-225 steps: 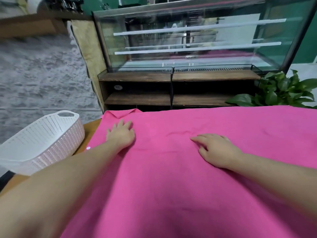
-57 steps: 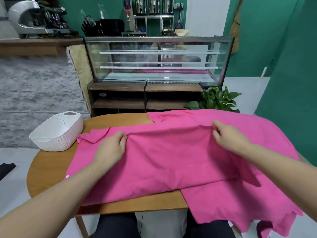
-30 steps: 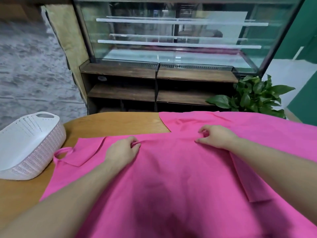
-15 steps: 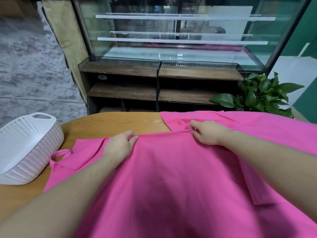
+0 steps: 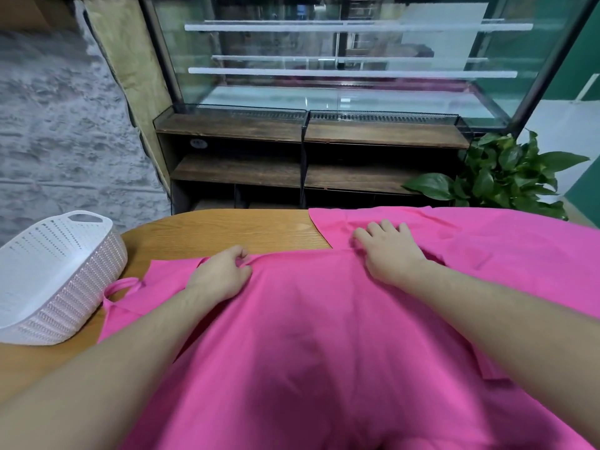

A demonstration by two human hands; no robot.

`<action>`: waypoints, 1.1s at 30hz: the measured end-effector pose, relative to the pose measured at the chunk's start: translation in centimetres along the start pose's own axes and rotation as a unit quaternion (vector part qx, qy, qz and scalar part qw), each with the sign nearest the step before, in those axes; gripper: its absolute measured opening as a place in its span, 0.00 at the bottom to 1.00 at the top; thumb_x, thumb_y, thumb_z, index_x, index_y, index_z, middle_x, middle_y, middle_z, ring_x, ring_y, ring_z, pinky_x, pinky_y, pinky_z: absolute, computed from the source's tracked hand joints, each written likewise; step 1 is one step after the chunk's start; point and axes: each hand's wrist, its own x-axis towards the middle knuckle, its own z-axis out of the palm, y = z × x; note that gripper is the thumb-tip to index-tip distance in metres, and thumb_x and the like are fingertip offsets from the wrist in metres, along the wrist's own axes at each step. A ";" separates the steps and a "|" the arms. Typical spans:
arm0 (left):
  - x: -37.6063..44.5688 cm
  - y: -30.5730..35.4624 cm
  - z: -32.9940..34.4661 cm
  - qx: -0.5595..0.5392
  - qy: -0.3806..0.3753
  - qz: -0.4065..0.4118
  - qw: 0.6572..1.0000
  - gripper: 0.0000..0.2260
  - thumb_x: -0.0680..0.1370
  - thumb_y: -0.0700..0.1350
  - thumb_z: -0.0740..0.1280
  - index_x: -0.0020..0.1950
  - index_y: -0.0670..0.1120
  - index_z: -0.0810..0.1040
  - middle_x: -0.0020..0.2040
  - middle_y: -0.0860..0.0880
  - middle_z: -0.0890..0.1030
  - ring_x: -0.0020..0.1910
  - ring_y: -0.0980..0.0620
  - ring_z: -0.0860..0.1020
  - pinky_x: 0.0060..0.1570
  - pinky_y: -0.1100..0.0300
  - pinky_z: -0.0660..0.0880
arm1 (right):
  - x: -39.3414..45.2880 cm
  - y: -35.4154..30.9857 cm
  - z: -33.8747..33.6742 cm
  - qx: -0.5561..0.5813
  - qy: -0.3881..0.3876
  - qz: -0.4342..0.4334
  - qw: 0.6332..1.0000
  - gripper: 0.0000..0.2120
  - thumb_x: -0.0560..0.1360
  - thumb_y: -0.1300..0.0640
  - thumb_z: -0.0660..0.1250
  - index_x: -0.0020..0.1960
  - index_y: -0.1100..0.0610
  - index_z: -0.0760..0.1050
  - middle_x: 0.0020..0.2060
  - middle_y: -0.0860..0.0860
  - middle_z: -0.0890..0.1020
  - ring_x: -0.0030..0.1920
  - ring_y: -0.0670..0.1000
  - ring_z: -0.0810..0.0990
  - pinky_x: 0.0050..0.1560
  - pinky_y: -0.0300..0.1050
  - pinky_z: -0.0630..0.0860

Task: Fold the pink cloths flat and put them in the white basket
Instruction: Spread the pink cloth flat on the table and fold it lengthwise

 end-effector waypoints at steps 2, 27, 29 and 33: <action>-1.6 -1.2 -0.7 0.036 -0.002 -0.002 0.999 0.10 0.77 0.50 0.64 0.59 0.56 0.72 0.51 0.53 0.79 0.53 0.46 0.79 0.52 0.53 0.76 | -0.9 -1.8 -0.2 0.047 0.056 -0.040 0.996 0.20 0.74 0.56 0.61 0.65 0.50 0.70 0.59 0.52 0.76 0.61 0.57 0.72 0.56 0.53 0.67; -15.7 -15.4 -2.5 -0.248 0.178 0.046 0.951 0.15 0.67 0.47 0.66 0.52 0.58 0.78 0.55 0.66 0.78 0.57 0.66 0.75 0.58 0.76 0.64 | 3.9 -21.5 -8.1 0.298 0.006 -0.173 0.939 0.28 0.73 0.67 0.58 0.69 0.46 0.70 0.63 0.50 0.74 0.64 0.55 0.72 0.64 0.52 0.71; -15.5 -15.8 -2.5 -0.288 0.175 0.037 0.941 0.13 0.68 0.44 0.67 0.51 0.56 0.80 0.54 0.65 0.80 0.57 0.64 0.76 0.59 0.75 0.66 | 5.6 -22.4 -8.0 0.266 -0.020 -0.193 0.944 0.30 0.73 0.66 0.59 0.71 0.45 0.67 0.65 0.50 0.74 0.65 0.55 0.72 0.64 0.51 0.70; -15.3 -16.6 -2.5 -0.320 0.147 0.049 0.935 0.13 0.70 0.47 0.69 0.53 0.60 0.81 0.55 0.63 0.82 0.58 0.64 0.78 0.61 0.74 0.66 | 7.8 -24.7 -7.8 0.248 -0.039 -0.231 0.940 0.22 0.77 0.59 0.64 0.70 0.45 0.71 0.64 0.48 0.78 0.62 0.54 0.74 0.62 0.47 0.70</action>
